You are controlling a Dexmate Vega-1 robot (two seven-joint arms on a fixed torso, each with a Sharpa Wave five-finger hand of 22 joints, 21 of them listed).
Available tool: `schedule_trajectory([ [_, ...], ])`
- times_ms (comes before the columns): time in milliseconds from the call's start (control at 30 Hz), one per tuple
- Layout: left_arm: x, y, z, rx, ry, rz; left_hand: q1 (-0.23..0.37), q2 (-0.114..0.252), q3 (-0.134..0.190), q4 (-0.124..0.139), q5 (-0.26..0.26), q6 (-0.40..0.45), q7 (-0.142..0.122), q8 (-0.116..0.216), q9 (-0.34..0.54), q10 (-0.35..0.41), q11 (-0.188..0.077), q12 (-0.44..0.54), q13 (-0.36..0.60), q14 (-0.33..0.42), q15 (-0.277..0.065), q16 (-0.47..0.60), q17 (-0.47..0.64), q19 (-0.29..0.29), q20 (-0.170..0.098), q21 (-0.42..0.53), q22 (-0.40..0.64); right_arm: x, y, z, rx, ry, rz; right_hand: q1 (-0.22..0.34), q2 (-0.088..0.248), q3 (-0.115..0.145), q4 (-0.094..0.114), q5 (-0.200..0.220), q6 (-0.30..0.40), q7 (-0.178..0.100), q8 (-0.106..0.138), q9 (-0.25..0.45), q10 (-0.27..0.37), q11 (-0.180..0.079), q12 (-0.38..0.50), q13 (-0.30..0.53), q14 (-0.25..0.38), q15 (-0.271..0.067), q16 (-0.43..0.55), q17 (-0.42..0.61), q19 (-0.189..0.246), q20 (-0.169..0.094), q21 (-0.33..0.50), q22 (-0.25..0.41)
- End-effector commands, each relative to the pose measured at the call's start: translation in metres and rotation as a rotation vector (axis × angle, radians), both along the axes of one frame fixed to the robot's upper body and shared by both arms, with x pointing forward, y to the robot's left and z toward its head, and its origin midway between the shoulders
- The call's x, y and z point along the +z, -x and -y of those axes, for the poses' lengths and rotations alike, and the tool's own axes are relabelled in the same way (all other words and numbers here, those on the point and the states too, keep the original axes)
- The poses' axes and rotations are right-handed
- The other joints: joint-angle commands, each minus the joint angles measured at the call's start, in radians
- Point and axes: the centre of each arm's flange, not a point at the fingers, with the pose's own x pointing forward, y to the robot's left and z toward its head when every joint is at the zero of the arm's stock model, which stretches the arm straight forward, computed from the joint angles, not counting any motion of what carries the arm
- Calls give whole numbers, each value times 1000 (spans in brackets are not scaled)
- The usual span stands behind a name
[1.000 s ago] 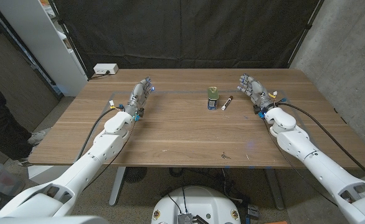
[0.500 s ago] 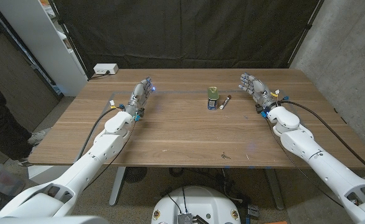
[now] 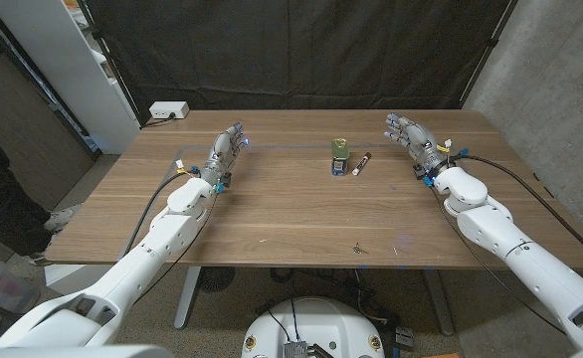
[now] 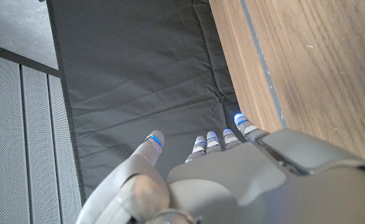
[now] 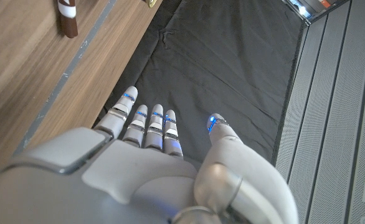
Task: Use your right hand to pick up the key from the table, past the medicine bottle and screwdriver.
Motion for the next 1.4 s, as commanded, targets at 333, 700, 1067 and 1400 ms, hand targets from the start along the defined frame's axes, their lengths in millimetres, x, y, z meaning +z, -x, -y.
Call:
schedule_trajectory([
  [333,1,5,4,-9,-12,6,7,41,5,3,3,-1,-4,4,3,-5,6,4,1,-4,4,3,4,-1,2,4,3,11,33,10,-50,121,62,40,0,11,-32,2,28,0,12,4,29,1,11,1,21,-2,4,0,27,0,12,4],
  [700,-1,8,8,-16,-16,7,7,41,4,3,3,-1,-3,4,3,-5,6,4,1,-5,4,3,4,-1,2,3,3,14,56,14,-97,170,99,53,2,15,-44,1,40,1,14,5,39,1,12,1,27,-3,5,0,26,1,11,4],
  [1067,-1,9,9,-28,-27,11,7,40,4,3,3,0,-3,4,3,-5,7,4,1,-4,3,3,4,-1,3,3,2,13,80,15,-162,227,133,64,5,19,-54,0,49,1,15,5,47,-4,12,2,32,-3,5,0,27,2,10,4],
  [1400,3,6,7,-37,-39,13,7,39,4,3,3,0,-3,4,3,-4,6,4,1,-4,3,3,3,-1,5,2,2,14,101,14,-233,282,156,74,6,21,-61,-2,54,1,15,5,54,-1,13,2,36,-4,4,0,28,1,10,5],
])
